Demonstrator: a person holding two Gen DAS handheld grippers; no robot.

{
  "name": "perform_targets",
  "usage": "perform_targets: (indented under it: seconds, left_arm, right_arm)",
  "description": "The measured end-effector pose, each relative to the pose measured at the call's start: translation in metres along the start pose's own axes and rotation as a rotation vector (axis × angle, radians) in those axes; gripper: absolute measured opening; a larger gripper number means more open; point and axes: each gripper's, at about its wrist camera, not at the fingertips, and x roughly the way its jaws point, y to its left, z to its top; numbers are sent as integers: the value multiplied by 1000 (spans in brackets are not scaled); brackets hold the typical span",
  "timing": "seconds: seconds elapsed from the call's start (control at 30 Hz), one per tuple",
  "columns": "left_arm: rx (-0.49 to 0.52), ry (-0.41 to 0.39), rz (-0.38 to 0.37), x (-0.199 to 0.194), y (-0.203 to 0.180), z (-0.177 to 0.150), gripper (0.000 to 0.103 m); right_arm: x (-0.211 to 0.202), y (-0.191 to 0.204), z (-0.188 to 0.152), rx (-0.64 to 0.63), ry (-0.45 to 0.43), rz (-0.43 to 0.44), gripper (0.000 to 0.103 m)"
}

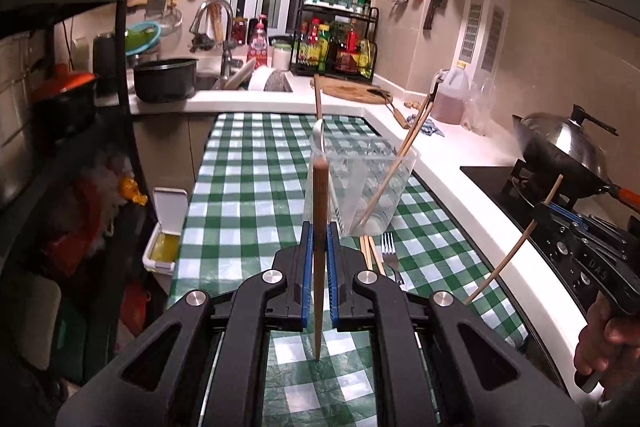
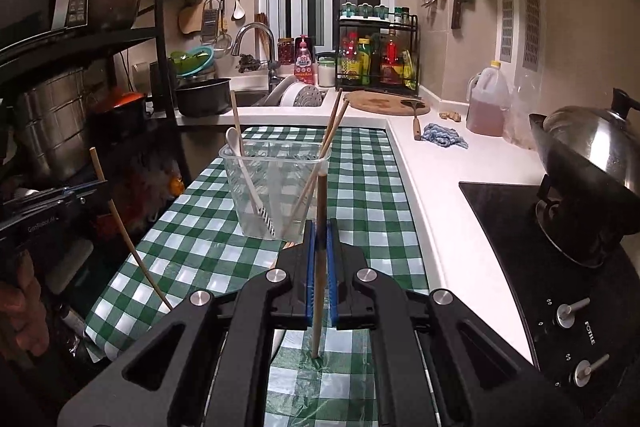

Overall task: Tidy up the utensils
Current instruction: 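Lift both held chopsticks and carry them over the clear container, then lower both chopsticks into the container and open both tools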

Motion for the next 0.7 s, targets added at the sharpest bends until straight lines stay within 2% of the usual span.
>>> perform_targets:
  seconds: [0.33,0.7]
  left_arm:
    - [-17,-3,-16,1,2,1,7]
    - [-21,-2,-44,7,5,41,7]
  right_arm:
    - [10,1,-4,-12,15,5,6]
    - [4,1,24,-11,-4,28,6]
